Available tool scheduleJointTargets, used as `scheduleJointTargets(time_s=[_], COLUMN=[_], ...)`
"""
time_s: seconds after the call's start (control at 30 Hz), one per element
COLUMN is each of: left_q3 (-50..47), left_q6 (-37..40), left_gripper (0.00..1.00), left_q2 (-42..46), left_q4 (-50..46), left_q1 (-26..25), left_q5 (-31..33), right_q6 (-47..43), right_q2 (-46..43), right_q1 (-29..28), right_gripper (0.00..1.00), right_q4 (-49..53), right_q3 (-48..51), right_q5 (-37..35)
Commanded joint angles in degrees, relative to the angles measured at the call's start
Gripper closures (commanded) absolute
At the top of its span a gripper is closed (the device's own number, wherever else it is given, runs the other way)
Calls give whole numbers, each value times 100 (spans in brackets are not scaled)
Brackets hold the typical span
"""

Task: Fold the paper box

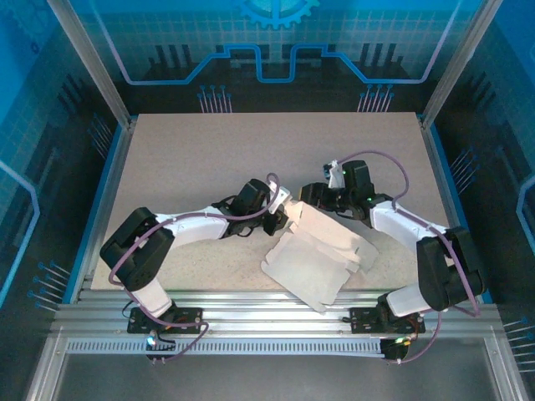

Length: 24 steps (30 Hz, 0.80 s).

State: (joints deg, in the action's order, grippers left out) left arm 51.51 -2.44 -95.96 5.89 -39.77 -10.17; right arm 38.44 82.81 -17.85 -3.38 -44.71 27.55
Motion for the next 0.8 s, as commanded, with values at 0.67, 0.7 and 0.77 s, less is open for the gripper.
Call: scheduleJointTargets(time_s=[0.67,0.7,0.77], left_q3=[154,166,176], left_q6=[-177,-189,-204], left_gripper=[91,91,91], left_q2=[66,66,76], left_q4=[11,9,4], left_q1=[-553,-571,-611], left_q5=[181,183,193], right_q6=[217,203,204], right_q2=[-382,-403,-429], right_q1=[-353,-378,-424], right_gripper=[48,48,48], right_q4=[-868,-867,-912], right_q3=[651,669,734], right_q5=[-837,-932,-1064])
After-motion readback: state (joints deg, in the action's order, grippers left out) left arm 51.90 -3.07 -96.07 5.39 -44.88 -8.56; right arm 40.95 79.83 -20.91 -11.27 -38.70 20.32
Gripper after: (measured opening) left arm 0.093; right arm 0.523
